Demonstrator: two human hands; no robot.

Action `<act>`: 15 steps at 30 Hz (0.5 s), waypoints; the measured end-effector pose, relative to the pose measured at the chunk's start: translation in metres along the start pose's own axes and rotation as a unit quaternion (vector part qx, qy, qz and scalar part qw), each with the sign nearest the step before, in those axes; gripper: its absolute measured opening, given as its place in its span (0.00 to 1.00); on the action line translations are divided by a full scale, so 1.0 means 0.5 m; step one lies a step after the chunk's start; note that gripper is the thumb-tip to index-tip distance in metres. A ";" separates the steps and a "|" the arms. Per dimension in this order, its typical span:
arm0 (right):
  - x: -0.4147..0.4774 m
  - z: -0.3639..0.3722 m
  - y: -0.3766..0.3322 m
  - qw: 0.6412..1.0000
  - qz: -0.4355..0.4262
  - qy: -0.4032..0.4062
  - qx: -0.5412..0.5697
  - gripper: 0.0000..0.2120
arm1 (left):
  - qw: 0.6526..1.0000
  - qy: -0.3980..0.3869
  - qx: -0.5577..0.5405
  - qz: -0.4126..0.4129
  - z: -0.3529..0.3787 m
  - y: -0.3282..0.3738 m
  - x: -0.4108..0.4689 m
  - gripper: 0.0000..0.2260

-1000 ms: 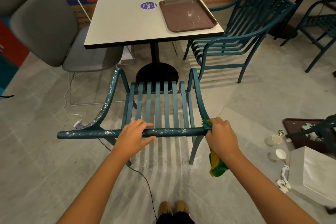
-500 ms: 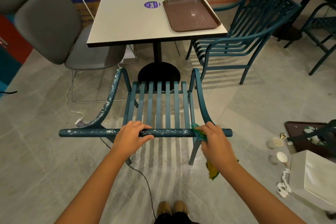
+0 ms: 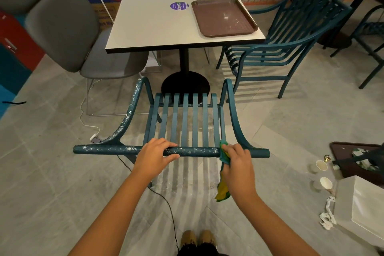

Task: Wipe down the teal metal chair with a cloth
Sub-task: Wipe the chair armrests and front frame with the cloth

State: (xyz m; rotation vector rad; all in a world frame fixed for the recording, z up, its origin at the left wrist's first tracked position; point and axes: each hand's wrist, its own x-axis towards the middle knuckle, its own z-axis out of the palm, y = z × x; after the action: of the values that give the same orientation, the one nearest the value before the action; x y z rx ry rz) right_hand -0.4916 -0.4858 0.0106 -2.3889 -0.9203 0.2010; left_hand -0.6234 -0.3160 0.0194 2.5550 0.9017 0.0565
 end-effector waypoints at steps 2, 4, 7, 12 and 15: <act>-0.001 0.010 -0.016 1.000 -0.001 -0.010 0.006 0.23 | 1.000 -0.001 0.000 -0.001 0.000 0.001 0.000 0.17; -0.001 0.004 -0.018 1.000 -0.006 -0.018 0.022 0.22 | 1.000 -0.006 0.000 -0.002 -0.001 0.000 0.000 0.17; -0.003 -0.024 0.006 0.998 -0.024 -0.003 0.051 0.21 | 1.000 -0.014 0.003 -0.002 -0.002 0.000 0.001 0.17; -0.013 -0.068 0.057 0.997 0.040 0.028 0.052 0.21 | 1.000 -0.010 -0.002 0.000 -0.004 0.002 0.000 0.16; -0.015 -0.064 0.060 0.998 0.043 0.024 0.049 0.20 | 1.000 -0.009 -0.003 -0.005 -0.002 0.002 -0.001 0.16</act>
State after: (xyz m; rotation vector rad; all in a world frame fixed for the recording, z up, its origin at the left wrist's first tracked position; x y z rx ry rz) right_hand -0.4694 -0.5235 0.0199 -2.3346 -0.7692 0.2158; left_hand -0.6235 -0.3166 0.0206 2.5417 0.9049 0.0322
